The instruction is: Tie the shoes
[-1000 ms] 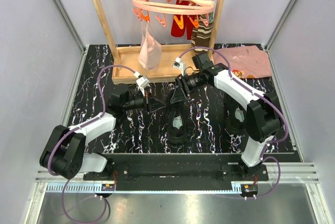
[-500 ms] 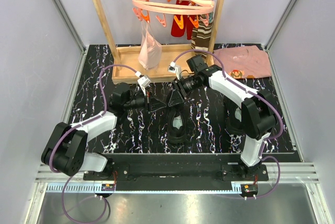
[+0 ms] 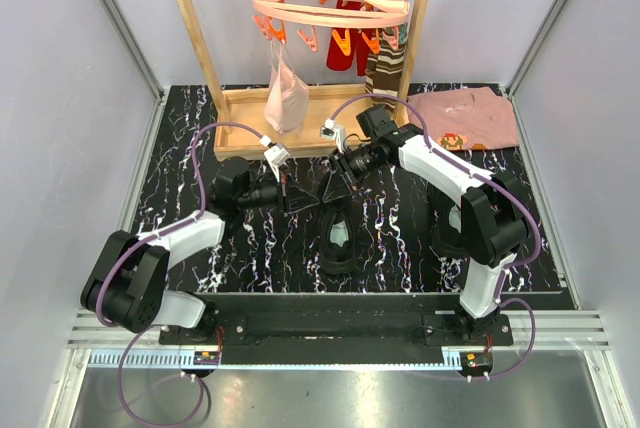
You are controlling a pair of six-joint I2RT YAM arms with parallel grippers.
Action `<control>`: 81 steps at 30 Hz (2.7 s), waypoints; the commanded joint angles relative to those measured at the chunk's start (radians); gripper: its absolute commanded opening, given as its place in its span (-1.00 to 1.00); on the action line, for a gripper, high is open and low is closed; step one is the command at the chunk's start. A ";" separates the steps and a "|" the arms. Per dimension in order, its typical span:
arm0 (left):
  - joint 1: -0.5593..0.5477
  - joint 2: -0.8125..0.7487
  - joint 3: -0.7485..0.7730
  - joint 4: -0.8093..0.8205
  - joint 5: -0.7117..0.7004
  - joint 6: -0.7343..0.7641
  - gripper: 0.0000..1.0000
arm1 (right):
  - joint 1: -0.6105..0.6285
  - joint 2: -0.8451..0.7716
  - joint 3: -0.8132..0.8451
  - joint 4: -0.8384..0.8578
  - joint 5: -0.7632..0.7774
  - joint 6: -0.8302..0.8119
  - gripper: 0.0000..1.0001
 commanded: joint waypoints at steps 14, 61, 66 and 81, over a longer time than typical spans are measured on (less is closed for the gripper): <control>-0.005 0.015 0.055 0.058 0.066 0.000 -1.00 | 0.009 -0.054 -0.002 0.023 -0.069 -0.255 -0.09; 0.055 0.012 0.118 -0.268 -0.365 -0.104 0.18 | 0.018 -0.158 -0.084 -0.005 -0.066 -0.379 -1.00; 0.052 0.118 0.177 -0.338 -0.428 -0.199 0.19 | 0.021 -0.156 -0.098 -0.005 -0.068 -0.381 -1.00; 0.043 0.308 0.211 -0.255 -0.477 -0.420 0.15 | 0.023 -0.150 -0.101 -0.008 -0.061 -0.392 -1.00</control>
